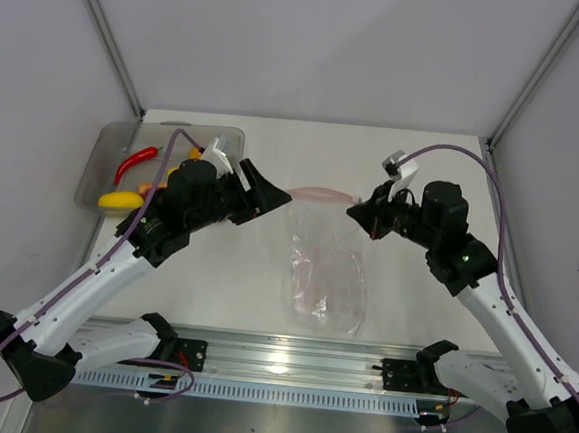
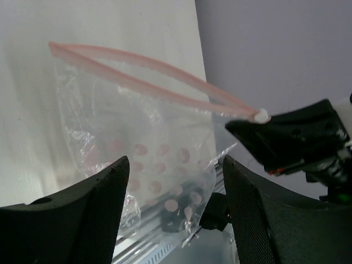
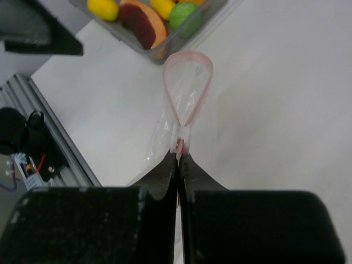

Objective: Place the food in the zip-top bag and seal the zipper
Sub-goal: Pick up the zipper food storage bag at the center of the board.

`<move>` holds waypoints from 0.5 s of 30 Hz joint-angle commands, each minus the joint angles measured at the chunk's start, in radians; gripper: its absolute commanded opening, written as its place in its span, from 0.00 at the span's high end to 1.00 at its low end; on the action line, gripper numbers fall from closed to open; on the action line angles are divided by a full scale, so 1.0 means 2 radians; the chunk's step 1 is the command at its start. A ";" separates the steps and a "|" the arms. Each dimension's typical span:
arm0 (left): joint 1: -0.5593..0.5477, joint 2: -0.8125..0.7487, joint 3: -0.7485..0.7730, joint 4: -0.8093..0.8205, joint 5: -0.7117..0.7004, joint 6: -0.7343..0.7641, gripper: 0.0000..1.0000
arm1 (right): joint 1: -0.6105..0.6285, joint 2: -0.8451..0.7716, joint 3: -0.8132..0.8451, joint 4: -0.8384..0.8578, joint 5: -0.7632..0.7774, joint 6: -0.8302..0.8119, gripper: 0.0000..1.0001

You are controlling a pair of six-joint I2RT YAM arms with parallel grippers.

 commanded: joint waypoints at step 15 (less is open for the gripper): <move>-0.025 0.022 -0.002 -0.072 0.045 -0.104 0.27 | 0.248 -0.095 -0.058 -0.004 0.248 -0.089 1.00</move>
